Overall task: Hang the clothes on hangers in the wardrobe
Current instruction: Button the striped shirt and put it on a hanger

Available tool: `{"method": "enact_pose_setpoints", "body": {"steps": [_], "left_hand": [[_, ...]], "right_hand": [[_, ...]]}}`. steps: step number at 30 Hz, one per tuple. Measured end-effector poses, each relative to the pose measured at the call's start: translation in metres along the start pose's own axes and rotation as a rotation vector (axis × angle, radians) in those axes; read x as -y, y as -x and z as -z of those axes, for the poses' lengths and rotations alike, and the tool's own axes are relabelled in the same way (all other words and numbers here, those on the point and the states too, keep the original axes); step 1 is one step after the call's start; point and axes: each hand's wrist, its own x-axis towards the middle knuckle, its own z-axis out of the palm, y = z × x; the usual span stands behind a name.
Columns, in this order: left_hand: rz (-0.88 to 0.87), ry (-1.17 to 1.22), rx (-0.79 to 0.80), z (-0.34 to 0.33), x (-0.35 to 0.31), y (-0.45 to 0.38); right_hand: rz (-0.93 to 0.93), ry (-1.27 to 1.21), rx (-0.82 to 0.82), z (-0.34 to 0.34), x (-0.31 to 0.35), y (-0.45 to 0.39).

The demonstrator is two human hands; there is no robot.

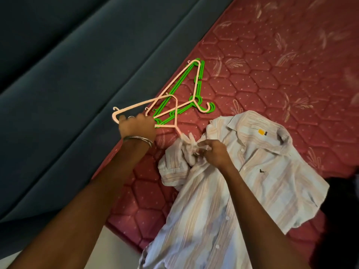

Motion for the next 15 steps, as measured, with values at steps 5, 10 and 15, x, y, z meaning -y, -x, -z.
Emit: {"method": "enact_pose_setpoints", "body": {"steps": [5, 10, 15], "left_hand": [[0.024, 0.238, -0.059, 0.028, 0.022, 0.01], [0.046, 0.113, -0.248, 0.069, 0.022, 0.035], [0.166, 0.251, -0.216, 0.071, -0.023, 0.085]], "right_hand": [[-0.047, -0.575, -0.196, 0.014, 0.008, 0.027], [-0.058, -0.704, -0.312, 0.046, 0.006, 0.061], [-0.087, -0.987, -0.246, 0.08, 0.018, 0.106]]}}
